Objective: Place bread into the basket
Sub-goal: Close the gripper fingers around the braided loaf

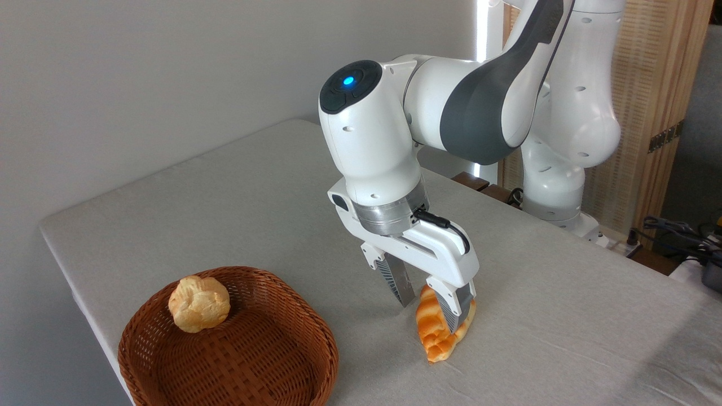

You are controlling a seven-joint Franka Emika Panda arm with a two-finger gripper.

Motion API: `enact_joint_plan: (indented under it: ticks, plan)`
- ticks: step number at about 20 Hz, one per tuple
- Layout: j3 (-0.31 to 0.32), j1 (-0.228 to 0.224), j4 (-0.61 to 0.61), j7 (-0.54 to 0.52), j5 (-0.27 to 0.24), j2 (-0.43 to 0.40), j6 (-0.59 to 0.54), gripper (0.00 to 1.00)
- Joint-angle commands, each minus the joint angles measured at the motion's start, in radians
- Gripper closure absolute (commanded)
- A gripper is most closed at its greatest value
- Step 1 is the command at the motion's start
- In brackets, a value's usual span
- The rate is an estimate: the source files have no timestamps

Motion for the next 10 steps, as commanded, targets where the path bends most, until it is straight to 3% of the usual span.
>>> enact_joint_plan:
  ticks: [1, 3, 8, 10]
  plan:
    - [0.010, -0.006, -0.001, 0.029, 0.007, 0.009, 0.019, 0.00]
    - [0.010, -0.009, -0.001, 0.030, 0.007, 0.017, 0.019, 0.03]
    - [0.010, -0.007, -0.003, 0.059, 0.007, 0.026, 0.018, 0.20]
    - [0.010, -0.006, -0.001, 0.059, 0.007, 0.026, 0.018, 0.41]
